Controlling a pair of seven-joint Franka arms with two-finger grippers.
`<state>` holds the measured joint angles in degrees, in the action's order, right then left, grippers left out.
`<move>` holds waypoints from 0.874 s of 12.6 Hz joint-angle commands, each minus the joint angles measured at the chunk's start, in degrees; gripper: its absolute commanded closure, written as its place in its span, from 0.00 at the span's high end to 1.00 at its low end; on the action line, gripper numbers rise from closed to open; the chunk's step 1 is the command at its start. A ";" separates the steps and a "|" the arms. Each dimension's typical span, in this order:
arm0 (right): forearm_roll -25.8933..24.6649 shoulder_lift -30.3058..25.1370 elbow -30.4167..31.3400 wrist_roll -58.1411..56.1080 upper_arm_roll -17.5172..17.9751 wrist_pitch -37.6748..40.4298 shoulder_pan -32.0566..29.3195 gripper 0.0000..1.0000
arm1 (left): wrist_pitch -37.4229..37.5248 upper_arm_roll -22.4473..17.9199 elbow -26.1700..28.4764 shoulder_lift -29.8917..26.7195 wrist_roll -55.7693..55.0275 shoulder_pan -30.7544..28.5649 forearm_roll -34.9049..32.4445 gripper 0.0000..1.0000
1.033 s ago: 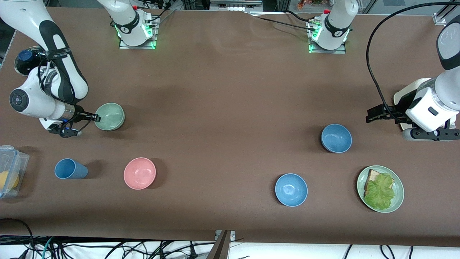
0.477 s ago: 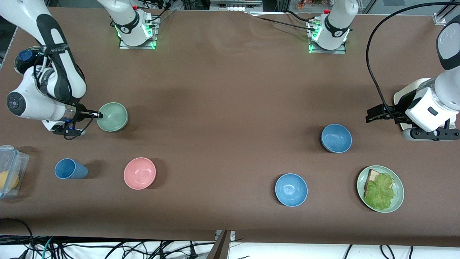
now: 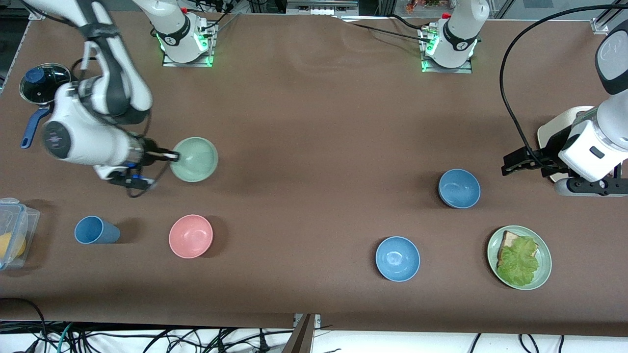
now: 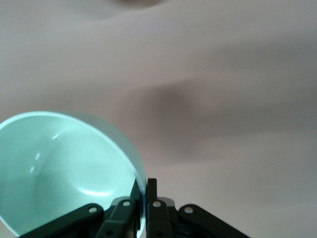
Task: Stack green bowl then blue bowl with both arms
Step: 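Carry the green bowl with the right gripper toward the table middle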
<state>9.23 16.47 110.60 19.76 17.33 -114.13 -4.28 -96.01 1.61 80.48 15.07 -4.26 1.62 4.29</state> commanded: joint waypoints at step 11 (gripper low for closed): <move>-2.37 23.87 -10.93 37.72 -1.32 -33.00 32.05 0.00 | -13.44 -0.64 14.22 6.46 1.09 -2.85 -2.80 1.00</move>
<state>8.02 38.46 101.56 56.16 18.00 -146.13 25.34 -102.21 0.67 88.95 21.27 -4.07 -0.88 2.58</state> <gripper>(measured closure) 0.952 0.000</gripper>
